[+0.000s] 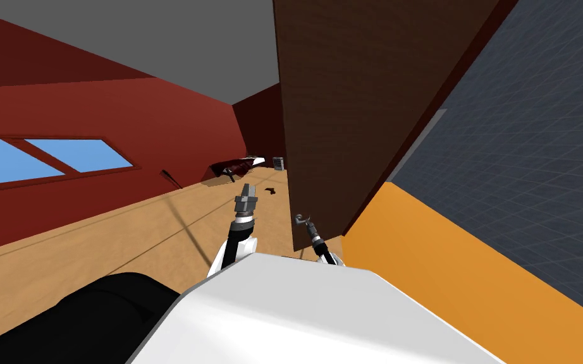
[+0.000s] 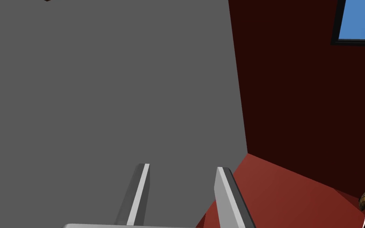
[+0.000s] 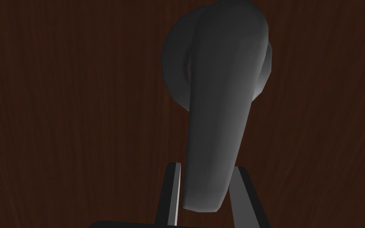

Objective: Push the door open

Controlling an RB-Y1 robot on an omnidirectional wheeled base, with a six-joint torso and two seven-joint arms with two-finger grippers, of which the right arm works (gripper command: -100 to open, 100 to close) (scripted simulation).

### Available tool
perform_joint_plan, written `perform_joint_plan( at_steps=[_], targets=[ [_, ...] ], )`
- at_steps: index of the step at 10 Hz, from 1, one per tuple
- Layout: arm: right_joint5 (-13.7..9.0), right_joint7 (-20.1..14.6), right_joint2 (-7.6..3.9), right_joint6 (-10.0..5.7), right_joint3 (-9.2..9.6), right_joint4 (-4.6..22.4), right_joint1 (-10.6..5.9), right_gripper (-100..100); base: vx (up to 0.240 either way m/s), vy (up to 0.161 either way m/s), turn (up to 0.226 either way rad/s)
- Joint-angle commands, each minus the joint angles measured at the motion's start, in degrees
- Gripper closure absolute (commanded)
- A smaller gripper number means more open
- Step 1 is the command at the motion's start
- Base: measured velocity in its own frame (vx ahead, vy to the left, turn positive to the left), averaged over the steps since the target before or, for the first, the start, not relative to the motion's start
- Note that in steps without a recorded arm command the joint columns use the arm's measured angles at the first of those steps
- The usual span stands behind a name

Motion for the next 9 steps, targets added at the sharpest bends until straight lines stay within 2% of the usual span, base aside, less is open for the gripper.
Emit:
perform_joint_plan(
  at_steps=[1,7,8,9],
  targets=[
    [-0.6,0.3,-0.08,-0.58,-1.83,0.6,-0.34,100,0.129,0.190,-0.062],
    [-1.8,1.1,2.08,-0.88,-6.19,1.3,-0.72,100,0.107,0.170,-0.069],
    [-1.8,1.0,1.26,-0.74,-6.25,1.2,-0.49,100,0.055,0.055,-0.045],
    [-2.3,1.3,0.57,-0.89,-7.67,1.4,-0.74,100,0.108,0.087,-0.052]
  ],
)
